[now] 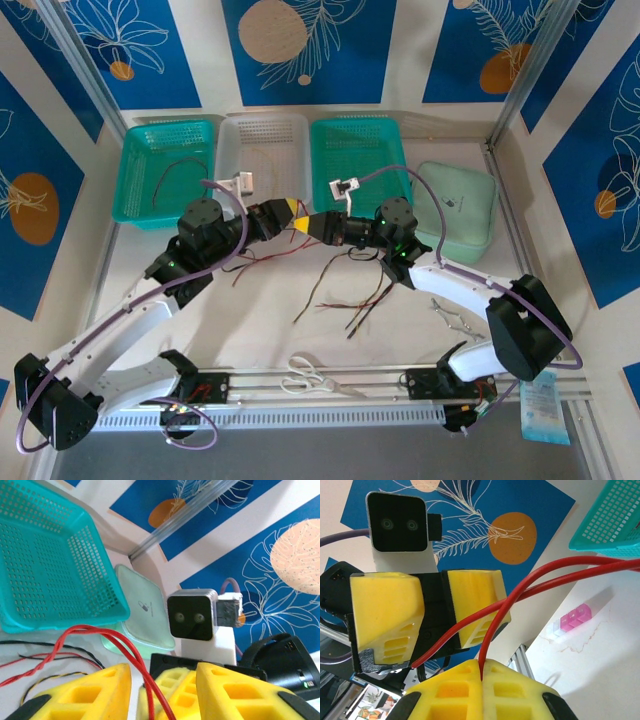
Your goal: Untangle the cables
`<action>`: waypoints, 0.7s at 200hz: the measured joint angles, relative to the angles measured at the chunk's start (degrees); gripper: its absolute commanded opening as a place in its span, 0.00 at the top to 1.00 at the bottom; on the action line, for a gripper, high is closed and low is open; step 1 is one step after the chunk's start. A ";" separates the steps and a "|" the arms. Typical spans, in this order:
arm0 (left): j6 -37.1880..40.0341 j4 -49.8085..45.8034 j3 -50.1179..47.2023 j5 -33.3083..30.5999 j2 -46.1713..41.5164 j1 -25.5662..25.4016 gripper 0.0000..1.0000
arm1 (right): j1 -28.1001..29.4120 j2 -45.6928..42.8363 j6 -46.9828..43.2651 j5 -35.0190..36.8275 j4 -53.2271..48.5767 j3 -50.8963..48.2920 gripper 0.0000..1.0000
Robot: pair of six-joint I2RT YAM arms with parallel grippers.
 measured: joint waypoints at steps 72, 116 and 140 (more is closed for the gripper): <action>0.44 -4.13 0.44 2.97 0.00 0.00 0.67 | -0.17 -0.04 -0.42 0.00 -0.50 0.00 1.00; 0.28 -5.75 0.52 3.91 0.00 0.00 0.93 | -0.20 -0.04 -0.48 -0.04 -1.62 0.02 1.00; 1.31 -6.23 0.61 3.91 0.00 0.04 1.00 | -0.20 -0.04 -0.66 -0.22 -1.75 0.02 1.00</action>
